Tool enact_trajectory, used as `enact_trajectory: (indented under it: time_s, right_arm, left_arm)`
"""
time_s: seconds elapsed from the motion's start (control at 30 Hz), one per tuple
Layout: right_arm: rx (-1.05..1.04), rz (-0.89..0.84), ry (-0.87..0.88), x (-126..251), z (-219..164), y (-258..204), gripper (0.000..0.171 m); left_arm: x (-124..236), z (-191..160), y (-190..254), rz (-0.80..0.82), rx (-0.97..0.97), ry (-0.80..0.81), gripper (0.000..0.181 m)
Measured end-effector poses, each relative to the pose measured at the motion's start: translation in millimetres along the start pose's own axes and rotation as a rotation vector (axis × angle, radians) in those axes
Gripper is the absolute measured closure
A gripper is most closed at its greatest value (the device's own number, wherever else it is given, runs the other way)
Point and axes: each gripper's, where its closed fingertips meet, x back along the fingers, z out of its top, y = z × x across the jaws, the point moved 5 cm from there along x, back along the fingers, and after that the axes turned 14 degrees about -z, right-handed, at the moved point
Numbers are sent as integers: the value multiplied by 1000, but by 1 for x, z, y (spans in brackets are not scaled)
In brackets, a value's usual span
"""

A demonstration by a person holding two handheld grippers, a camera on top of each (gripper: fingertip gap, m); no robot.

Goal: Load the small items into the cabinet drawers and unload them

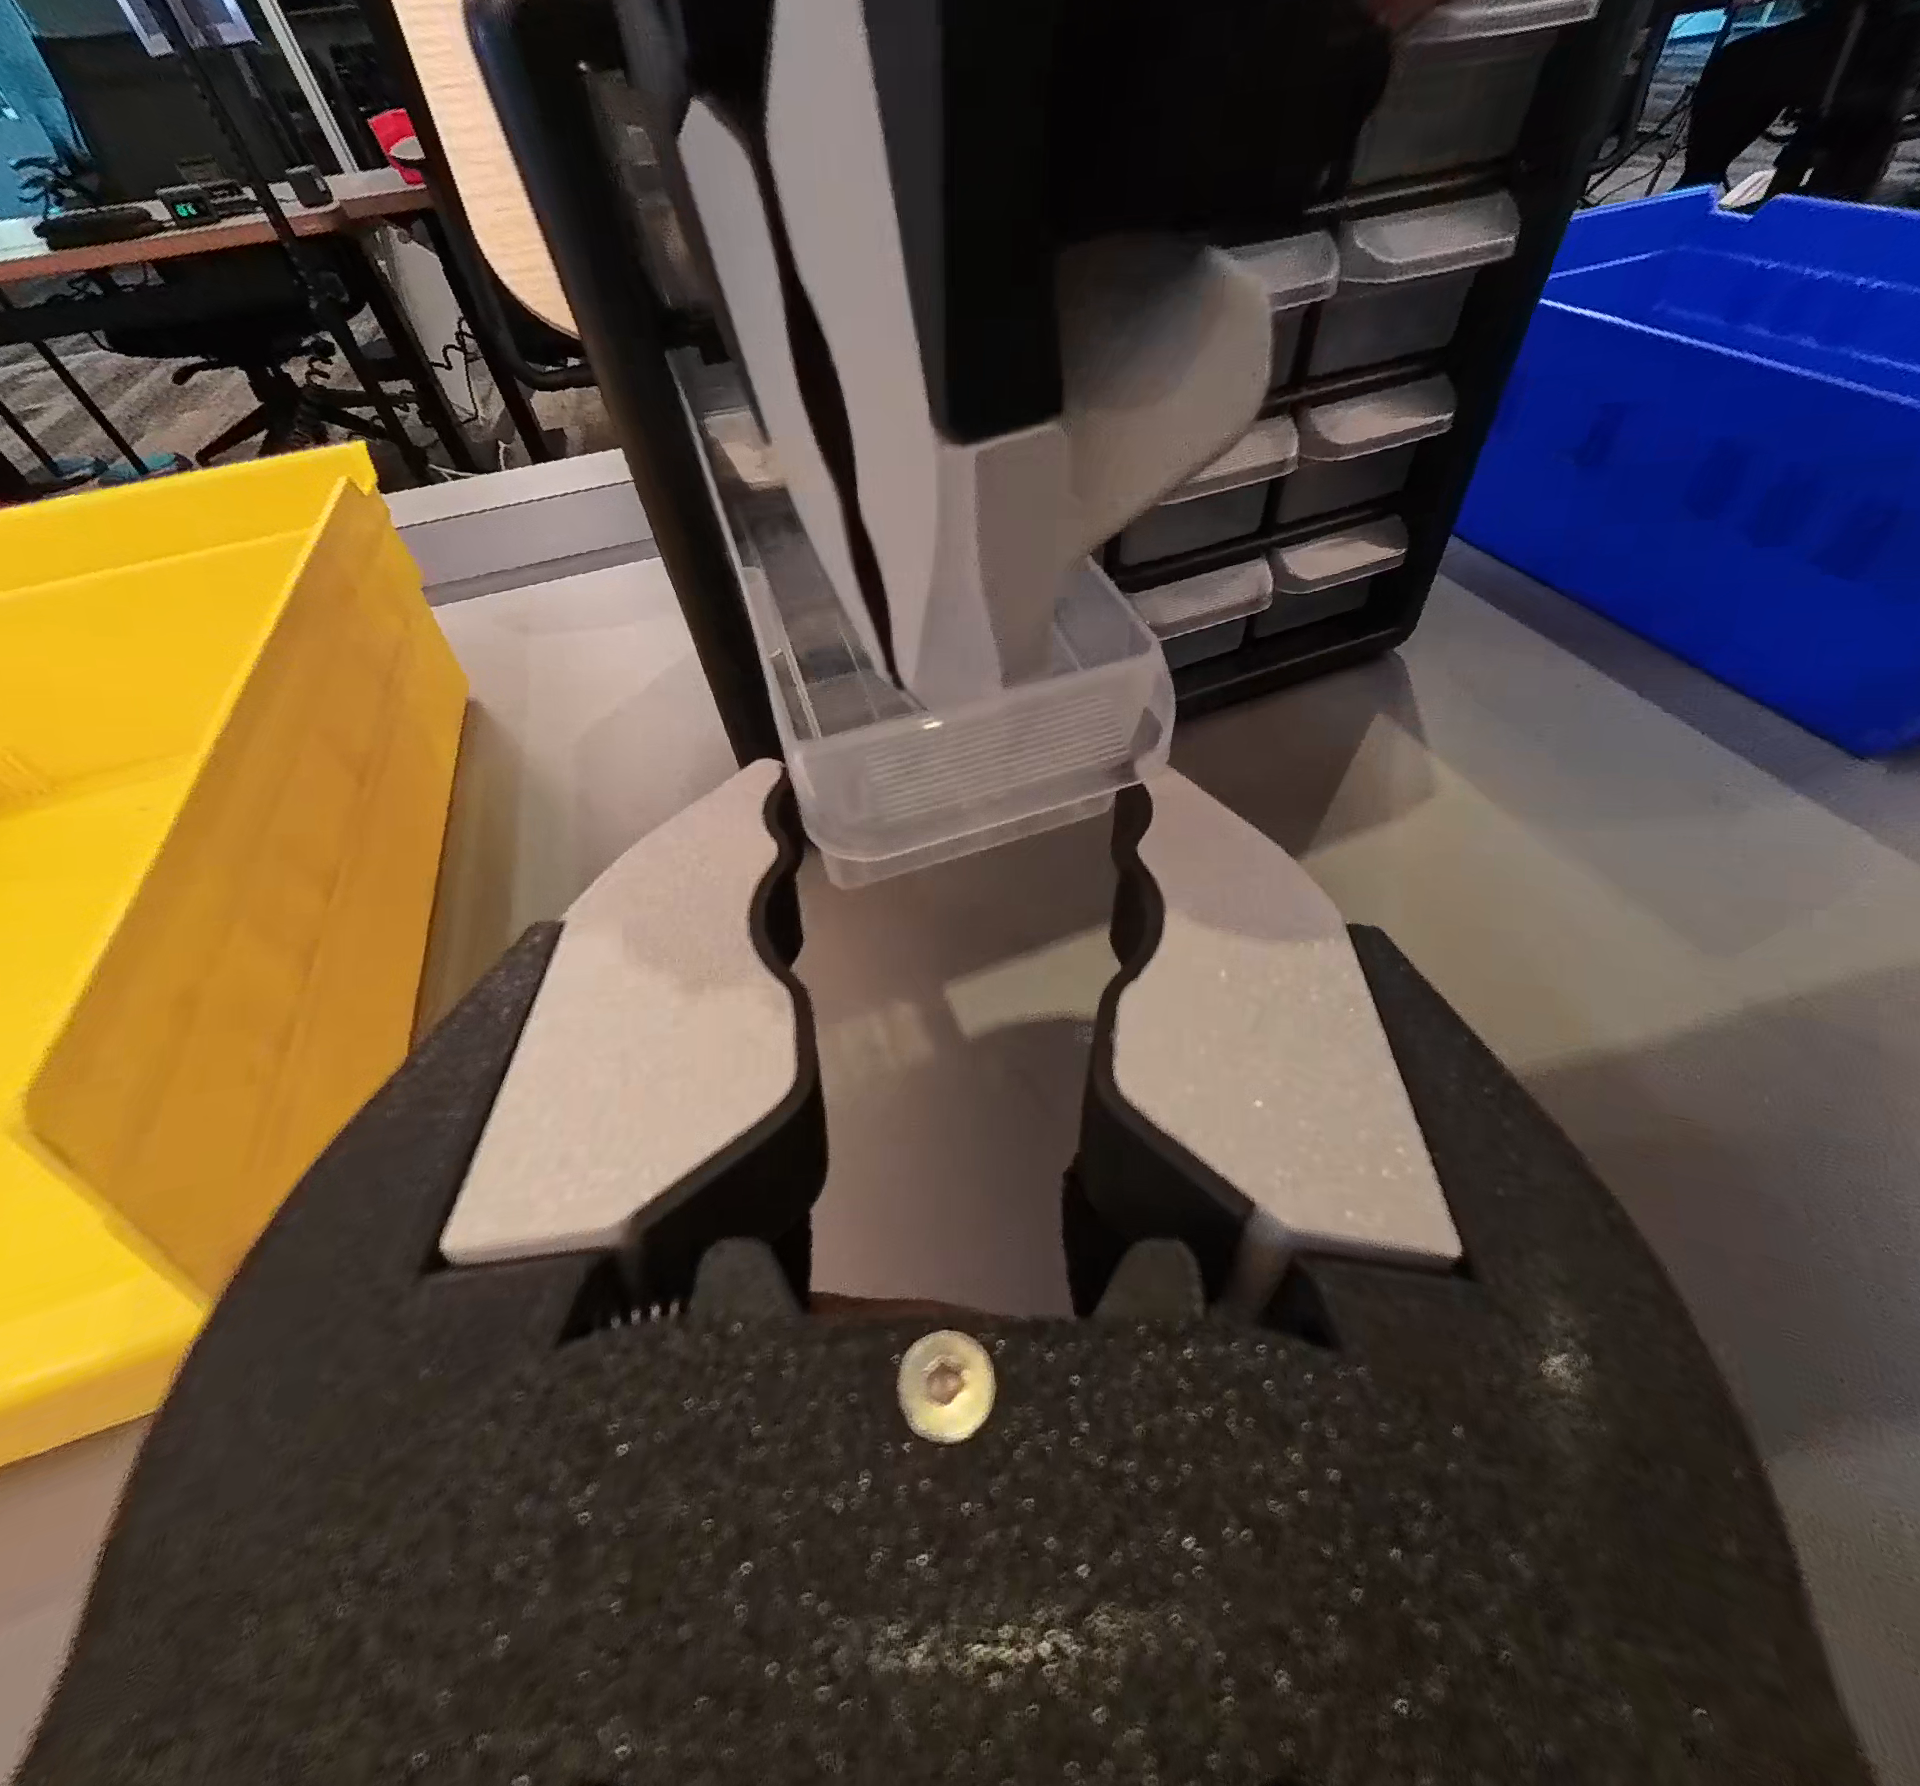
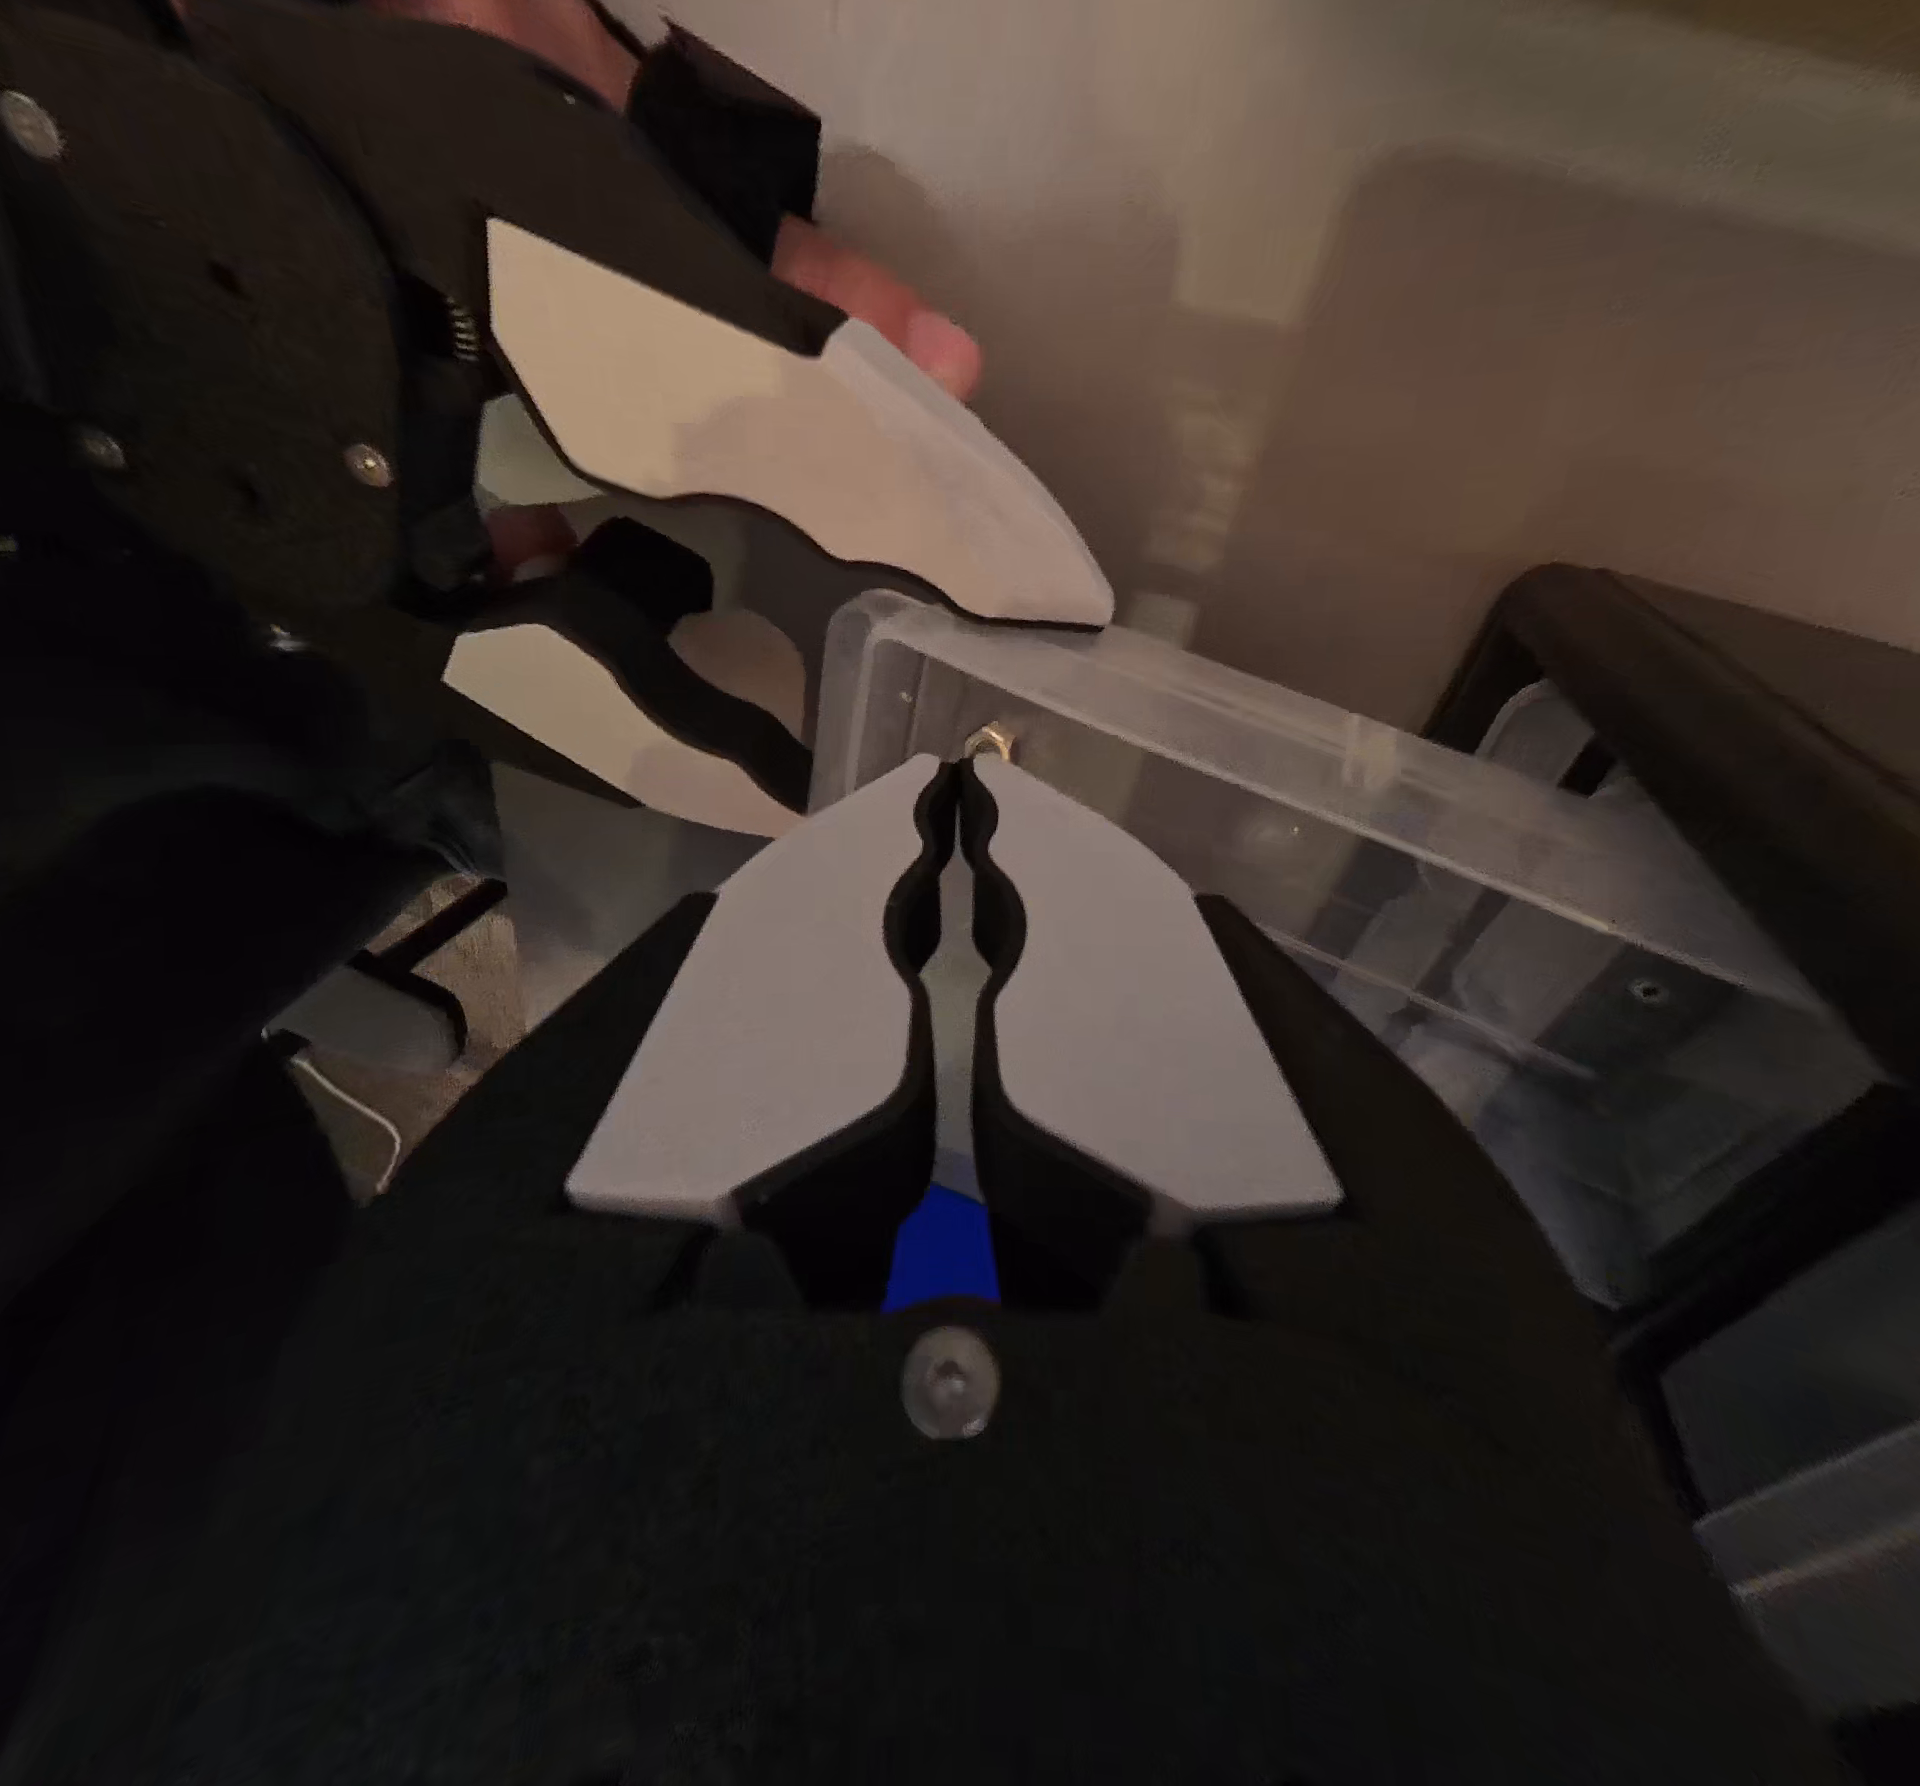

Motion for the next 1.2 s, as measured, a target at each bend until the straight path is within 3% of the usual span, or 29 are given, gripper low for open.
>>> enact_trajectory:
  time_s: [0.27, 0.53, 0.73, 0.9, 1.0, 1.2]
  right_arm:
    - [79, -56, -133, -7, 3, 1, 171]
    - [112, -93, -58, 11, 7, 5, 171]
    - [528, -99, 136, 29, 10, -12, 164]
    - [748, -230, 139, 37, 5, 1, 161]
    - [847, -265, 132, 36, 5, 4, 148]
    - [1052, -323, 147, 15, 5, -3, 153]
  left_arm:
    - [-1, 2, 2, 4, -14, -9, 124]
    - [2, 3, 3, -1, -20, 7, 124]
    - [3, 3, 2, -16, -16, 17, 124]
    - [4, 3, -4, -53, 3, 29, 124]
    - [4, 3, -7, -71, -2, 29, 124]
    - [4, 3, -8, -88, -17, 30, 124]
